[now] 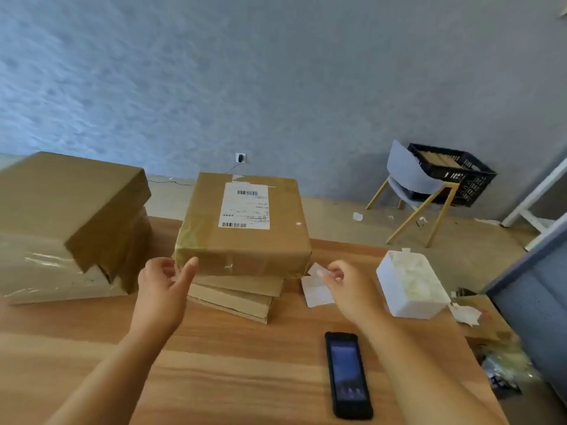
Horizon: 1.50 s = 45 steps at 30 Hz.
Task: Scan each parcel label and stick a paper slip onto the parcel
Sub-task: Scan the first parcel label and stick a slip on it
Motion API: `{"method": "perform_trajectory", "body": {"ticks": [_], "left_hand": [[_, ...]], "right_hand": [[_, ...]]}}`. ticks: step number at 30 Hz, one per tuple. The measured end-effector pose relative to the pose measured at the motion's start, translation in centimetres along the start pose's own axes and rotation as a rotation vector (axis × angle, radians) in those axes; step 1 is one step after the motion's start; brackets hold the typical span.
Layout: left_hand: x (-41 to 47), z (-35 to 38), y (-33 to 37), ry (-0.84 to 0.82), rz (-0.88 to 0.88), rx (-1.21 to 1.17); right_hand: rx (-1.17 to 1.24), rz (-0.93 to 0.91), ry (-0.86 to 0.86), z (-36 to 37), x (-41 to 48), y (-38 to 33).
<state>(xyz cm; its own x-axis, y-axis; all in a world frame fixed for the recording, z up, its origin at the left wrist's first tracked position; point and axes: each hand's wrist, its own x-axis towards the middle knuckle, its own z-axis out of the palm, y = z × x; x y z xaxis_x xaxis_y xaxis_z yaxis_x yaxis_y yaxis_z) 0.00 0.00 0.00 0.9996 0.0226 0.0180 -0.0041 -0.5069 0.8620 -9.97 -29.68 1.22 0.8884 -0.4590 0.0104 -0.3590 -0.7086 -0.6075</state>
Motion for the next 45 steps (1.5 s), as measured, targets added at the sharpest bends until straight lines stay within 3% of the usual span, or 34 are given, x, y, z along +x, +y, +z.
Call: {"method": "perform_trajectory", "body": {"ticks": [7,14,19,27,33,36,40,45], "left_hand": [[2.7,1.0,1.6,-0.130,-0.257,-0.304],[1.3,0.8,0.5,-0.011,-0.223,-0.370],[-1.7,-2.2,0.1,-0.045,-0.139,-0.640],[-5.7,-11.5,-5.6,-0.042,0.003,-0.844],[-8.7,-16.5,-12.5,-0.114,-0.080,-0.716],[-9.7,-17.4,-15.7,-0.153,-0.187,-0.670],[-9.8,-16.2,-18.6,-0.198,-0.346,-0.615],[-9.2,-13.6,-20.5,-0.242,-0.464,-0.563]], "right_hand": [[0.368,0.060,-0.137,0.9,3.8,-4.7],[0.478,0.029,0.004,1.3,2.6,-4.7],[0.616,-0.062,0.051,1.3,-2.6,-5.2],[0.558,-0.127,0.104,4.2,-12.9,-6.4],[0.484,0.047,0.369,7.5,-16.8,-7.3],[0.291,0.194,0.120,9.7,-17.7,-6.7],[0.290,0.310,-0.288,12.6,-17.9,-5.8],[0.323,0.402,-0.295,14.9,-17.7,-3.3]]}}
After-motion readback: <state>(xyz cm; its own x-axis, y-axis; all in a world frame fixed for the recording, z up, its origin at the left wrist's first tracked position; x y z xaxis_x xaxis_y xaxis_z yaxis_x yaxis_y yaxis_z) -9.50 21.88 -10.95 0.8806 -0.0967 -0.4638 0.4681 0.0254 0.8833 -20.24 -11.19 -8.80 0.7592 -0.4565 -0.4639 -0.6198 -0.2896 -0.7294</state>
